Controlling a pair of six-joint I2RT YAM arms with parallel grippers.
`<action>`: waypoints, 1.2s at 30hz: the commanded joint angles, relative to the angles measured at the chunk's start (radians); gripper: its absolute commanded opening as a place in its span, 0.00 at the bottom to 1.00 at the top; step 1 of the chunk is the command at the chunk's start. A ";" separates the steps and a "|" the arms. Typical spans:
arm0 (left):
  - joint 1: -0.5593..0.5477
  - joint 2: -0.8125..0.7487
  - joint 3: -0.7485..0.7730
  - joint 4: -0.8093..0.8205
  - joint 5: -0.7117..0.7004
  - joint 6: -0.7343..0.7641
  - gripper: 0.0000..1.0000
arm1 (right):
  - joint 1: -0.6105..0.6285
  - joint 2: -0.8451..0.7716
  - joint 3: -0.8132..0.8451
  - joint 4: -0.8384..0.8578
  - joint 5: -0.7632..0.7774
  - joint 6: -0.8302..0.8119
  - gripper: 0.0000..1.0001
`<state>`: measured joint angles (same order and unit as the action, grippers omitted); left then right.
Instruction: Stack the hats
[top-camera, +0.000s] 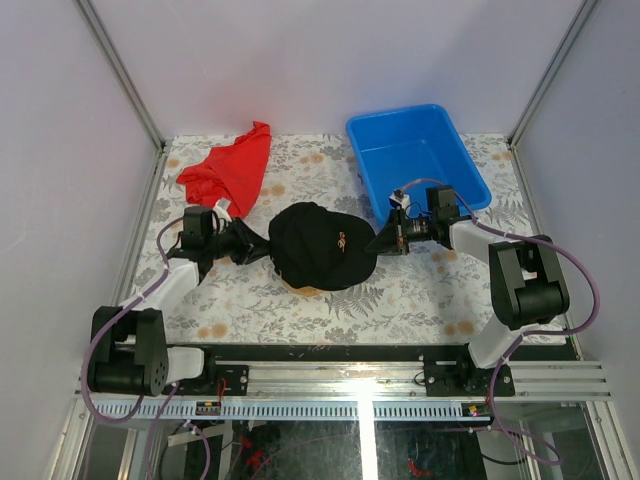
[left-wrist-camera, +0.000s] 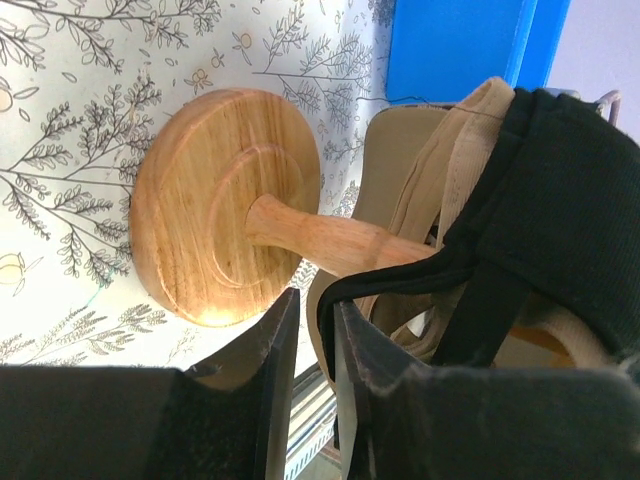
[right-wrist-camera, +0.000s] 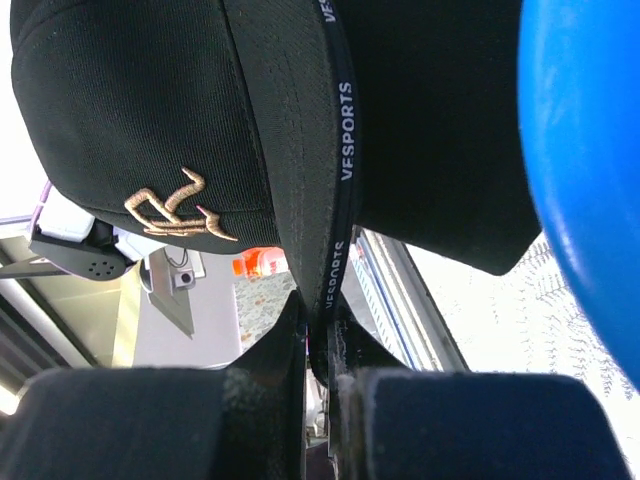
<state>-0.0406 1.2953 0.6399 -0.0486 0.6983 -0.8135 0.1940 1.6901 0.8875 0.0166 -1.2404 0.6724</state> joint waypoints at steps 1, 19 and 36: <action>0.001 -0.044 -0.093 -0.064 -0.062 0.022 0.17 | 0.003 0.054 -0.001 -0.064 0.301 -0.013 0.00; 0.123 -0.291 0.003 -0.243 -0.028 -0.037 0.23 | 0.007 0.054 0.033 -0.081 0.355 -0.025 0.00; 0.078 -0.288 0.061 -0.247 0.042 0.012 0.50 | 0.007 0.064 0.051 -0.082 0.332 0.003 0.00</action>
<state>0.0525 1.0050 0.6804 -0.2611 0.7391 -0.8425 0.2047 1.7157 0.9447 -0.0139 -1.1606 0.6563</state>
